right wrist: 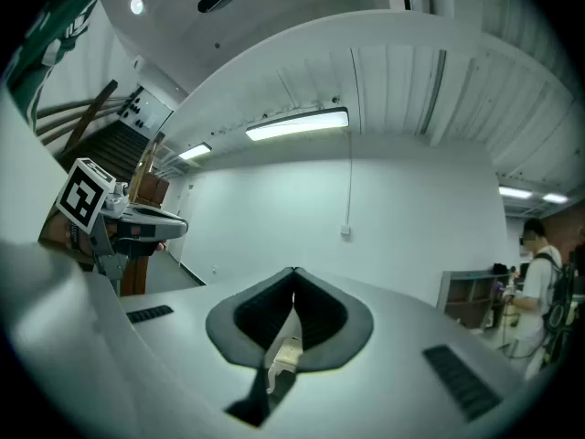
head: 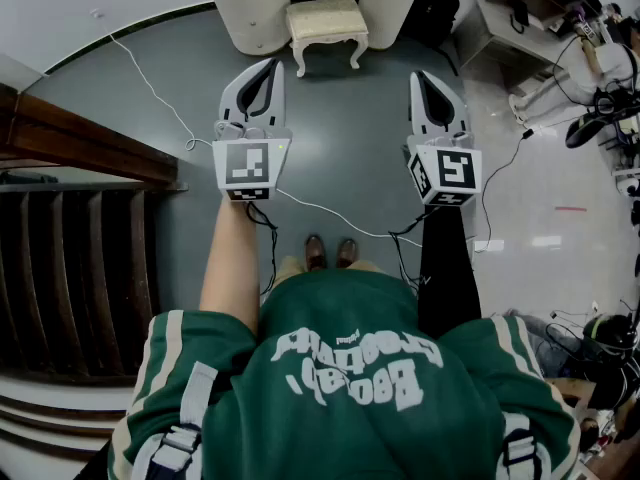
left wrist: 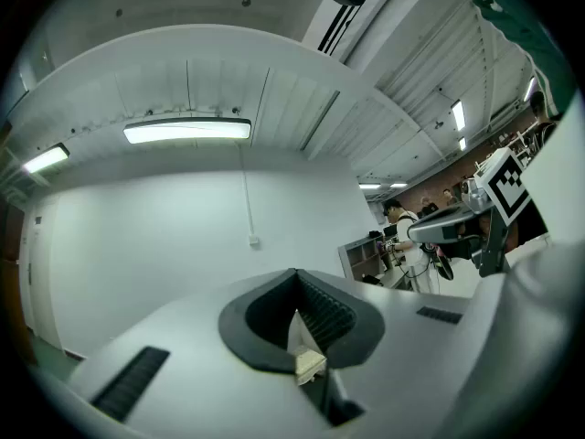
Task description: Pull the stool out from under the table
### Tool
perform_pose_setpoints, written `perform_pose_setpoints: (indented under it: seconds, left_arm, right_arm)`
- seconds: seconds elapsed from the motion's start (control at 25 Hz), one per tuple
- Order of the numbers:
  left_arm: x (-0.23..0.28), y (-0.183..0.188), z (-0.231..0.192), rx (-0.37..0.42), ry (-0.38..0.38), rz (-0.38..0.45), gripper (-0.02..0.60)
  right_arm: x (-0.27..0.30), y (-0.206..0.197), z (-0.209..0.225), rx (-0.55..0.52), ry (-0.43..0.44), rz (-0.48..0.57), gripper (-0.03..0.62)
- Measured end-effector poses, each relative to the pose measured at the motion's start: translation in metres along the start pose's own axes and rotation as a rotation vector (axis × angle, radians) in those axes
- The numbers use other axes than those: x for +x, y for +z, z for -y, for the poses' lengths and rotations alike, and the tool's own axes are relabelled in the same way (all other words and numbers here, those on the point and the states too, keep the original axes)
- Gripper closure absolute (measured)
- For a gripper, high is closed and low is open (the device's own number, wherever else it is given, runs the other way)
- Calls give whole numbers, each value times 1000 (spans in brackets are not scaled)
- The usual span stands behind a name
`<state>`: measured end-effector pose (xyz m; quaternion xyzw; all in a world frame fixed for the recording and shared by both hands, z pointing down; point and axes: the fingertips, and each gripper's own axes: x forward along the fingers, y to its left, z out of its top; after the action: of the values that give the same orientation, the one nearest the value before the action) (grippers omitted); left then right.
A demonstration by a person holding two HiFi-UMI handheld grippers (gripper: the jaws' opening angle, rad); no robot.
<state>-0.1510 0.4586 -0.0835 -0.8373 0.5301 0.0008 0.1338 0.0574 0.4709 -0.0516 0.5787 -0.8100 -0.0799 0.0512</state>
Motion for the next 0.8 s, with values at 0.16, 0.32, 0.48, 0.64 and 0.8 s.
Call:
perform_pose_setpoints:
  seconds: [0.16, 0.32, 0.48, 0.64, 0.8]
  left_arm:
    - [2, -2, 5, 5, -5, -3, 568]
    - [3, -4, 7, 4, -15, -9, 568]
    - [5, -5, 10, -2, -28, -13, 568]
    - [9, -9, 13, -7, -46, -23, 568]
    - [13, -17, 19, 2, -86, -32, 568]
  right_arm:
    - [0, -2, 3, 3, -4, 2, 582]
    - [0, -3, 3, 5, -8, -1, 582]
    - [0, -3, 2, 1, 1, -4, 580]
    - [1, -5, 1, 0, 4, 0, 577]
    - [2, -11, 0, 20, -16, 0, 576]
